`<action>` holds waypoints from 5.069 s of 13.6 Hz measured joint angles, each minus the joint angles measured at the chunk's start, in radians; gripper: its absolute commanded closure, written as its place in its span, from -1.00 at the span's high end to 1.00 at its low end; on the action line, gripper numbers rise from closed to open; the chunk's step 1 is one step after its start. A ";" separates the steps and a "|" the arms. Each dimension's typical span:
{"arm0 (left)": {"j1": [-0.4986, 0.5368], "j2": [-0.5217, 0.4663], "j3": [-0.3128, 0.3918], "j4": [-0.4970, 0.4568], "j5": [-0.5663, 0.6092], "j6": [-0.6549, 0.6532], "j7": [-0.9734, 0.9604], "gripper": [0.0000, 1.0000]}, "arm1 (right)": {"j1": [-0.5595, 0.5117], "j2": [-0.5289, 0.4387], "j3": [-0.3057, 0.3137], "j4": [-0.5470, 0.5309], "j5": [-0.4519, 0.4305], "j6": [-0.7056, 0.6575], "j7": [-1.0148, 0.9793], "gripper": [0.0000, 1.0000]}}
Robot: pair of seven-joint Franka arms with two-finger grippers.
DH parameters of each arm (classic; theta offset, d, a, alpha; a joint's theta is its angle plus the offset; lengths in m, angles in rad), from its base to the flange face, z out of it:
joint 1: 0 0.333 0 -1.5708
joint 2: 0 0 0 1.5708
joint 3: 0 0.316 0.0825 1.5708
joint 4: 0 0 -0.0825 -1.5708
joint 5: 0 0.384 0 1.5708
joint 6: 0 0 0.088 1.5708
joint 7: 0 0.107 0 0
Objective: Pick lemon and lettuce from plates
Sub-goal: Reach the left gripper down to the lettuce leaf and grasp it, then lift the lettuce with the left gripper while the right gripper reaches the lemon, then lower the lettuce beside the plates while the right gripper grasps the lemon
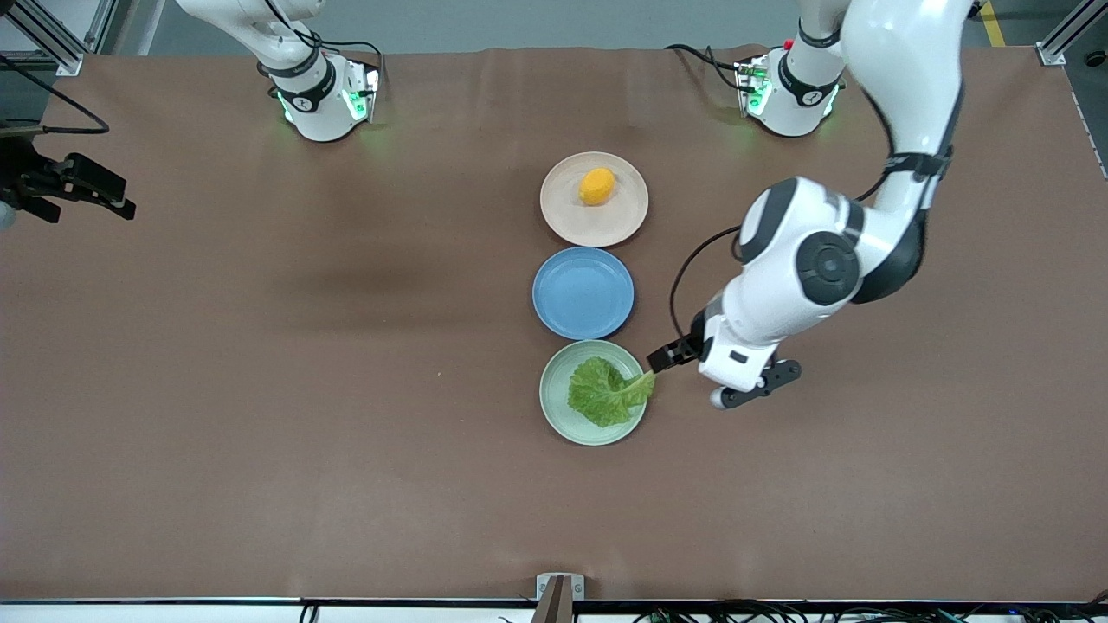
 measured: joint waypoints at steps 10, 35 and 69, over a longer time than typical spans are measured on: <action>-0.136 0.212 0.005 0.025 0.083 0.221 -0.300 1.00 | 0.004 0.000 0.004 -0.005 0.010 0.000 0.002 1.00; -0.158 0.304 0.007 0.039 0.162 0.309 -0.299 -0.82 | 0.006 0.176 -0.003 0.040 0.006 0.027 0.003 1.00; 0.271 -0.361 -0.001 -0.728 0.163 0.297 0.048 -1.00 | 1.230 0.429 0.027 -0.343 0.015 0.845 1.846 1.00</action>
